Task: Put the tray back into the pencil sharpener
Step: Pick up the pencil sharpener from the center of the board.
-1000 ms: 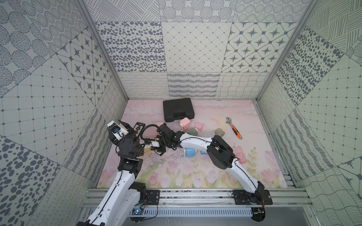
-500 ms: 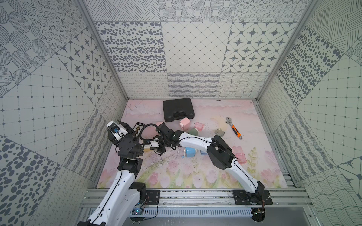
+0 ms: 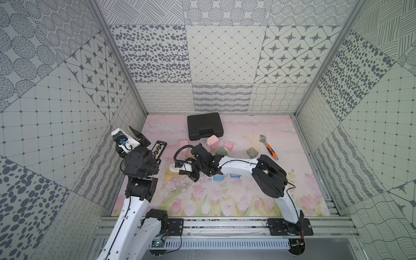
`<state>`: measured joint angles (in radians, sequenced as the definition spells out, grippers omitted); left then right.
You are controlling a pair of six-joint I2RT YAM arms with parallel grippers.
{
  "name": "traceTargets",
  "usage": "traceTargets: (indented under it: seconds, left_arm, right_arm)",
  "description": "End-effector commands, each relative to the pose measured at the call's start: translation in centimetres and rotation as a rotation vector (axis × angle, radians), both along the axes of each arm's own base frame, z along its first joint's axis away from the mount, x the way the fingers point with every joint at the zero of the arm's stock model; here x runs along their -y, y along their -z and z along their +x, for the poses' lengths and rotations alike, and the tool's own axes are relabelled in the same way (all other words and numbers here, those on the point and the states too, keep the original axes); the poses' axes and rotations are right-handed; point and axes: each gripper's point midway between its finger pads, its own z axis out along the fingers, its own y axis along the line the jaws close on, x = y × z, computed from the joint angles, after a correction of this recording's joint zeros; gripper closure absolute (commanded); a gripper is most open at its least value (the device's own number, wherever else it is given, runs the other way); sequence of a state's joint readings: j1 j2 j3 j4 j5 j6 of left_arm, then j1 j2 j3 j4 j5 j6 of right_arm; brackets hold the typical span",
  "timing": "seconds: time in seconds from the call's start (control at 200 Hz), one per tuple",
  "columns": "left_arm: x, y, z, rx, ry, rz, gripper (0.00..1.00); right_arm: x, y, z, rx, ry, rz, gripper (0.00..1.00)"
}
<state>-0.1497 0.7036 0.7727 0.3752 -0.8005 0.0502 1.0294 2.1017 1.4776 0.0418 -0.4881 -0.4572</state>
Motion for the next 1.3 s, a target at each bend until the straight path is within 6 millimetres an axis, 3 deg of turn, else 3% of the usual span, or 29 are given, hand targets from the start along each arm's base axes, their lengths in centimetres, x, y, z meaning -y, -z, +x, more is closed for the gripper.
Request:
traceTargets:
  seconds: [0.0,0.125,0.265,0.435,0.655,0.755,0.951,1.091,1.296]
  left_arm:
    - [4.0,0.2,1.8,-0.209,0.273,0.072,0.41]
    - [8.7,0.4,2.3,-0.323,0.548,0.188,0.35]
    - [14.3,2.6,1.8,-0.45,0.881,0.307,0.36]
    - [19.2,5.3,-1.0,-0.497,1.199,0.438,0.37]
    - [24.4,8.9,-6.7,-0.517,1.671,0.503,0.27]
    - [25.8,10.0,-9.2,-0.515,1.841,0.499,0.23]
    - [27.8,12.2,-11.6,-0.58,2.047,0.407,0.16]
    - [28.4,13.4,-12.0,-0.635,2.106,0.415,0.05]
    - [28.6,14.3,-12.7,-0.676,2.171,0.387,0.04]
  right_arm:
    - [0.8,-7.7,0.3,0.039,0.045,0.232,1.0]
    - [4.6,-9.2,-0.3,0.004,0.097,0.279,1.0]
    - [9.6,-10.2,-0.8,-0.019,0.155,0.289,1.0]
    - [15.2,-12.0,-1.2,-0.021,0.261,0.354,1.0]
    - [19.1,-13.0,-3.0,0.001,0.321,0.374,1.0]
    - [20.0,-13.9,-3.9,0.017,0.314,0.381,1.0]
    - [19.8,-15.0,-6.3,0.083,0.218,0.388,1.0]
    - [18.4,-15.5,-7.5,0.073,0.137,0.394,1.0]
    - [17.0,-15.8,-8.7,0.097,0.051,0.396,1.0]
